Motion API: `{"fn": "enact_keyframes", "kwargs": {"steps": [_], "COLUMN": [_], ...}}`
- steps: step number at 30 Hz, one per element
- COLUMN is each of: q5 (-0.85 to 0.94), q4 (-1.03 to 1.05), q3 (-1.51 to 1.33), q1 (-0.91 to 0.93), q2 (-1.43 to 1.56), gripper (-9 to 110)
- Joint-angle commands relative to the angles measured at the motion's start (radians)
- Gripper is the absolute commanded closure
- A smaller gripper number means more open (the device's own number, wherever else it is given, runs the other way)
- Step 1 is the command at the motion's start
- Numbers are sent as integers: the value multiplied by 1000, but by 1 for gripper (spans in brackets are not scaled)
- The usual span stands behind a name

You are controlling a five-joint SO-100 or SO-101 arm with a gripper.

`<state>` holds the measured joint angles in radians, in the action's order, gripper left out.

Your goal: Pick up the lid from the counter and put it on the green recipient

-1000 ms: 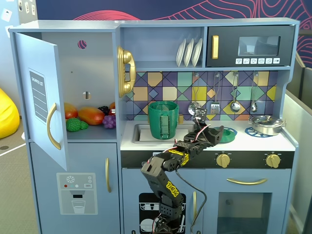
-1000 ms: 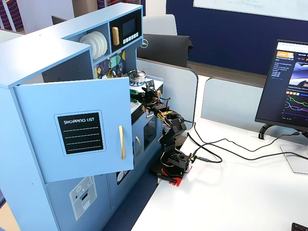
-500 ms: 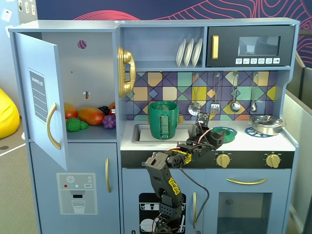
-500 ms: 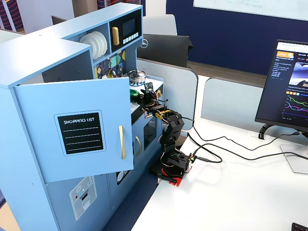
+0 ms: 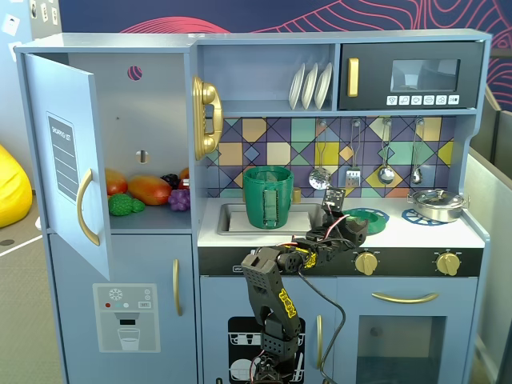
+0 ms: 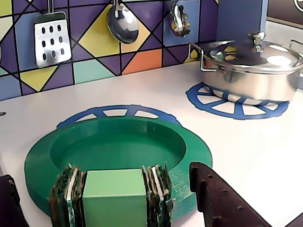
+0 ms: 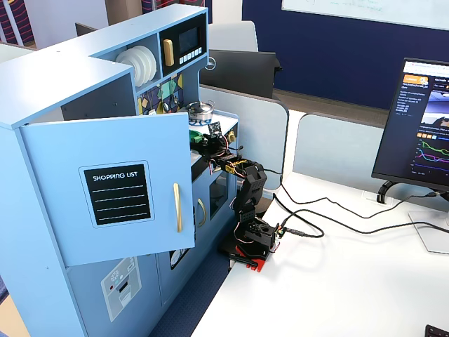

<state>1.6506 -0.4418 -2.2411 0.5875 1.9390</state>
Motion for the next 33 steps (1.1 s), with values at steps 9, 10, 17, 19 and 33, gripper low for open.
{"fn": "enact_keyframes", "kwargs": {"steps": [9, 10, 17, 19, 33], "q5": [-9, -8, -17, -21, -43], "q4": [-29, -29, -29, -29, -84], "q3": [74, 80, 100, 100, 77], "q1": [-26, -26, -28, -31, -78], "q2": [-31, -40, -63, -63, -41], "gripper": [64, 64, 67, 68, 101]}}
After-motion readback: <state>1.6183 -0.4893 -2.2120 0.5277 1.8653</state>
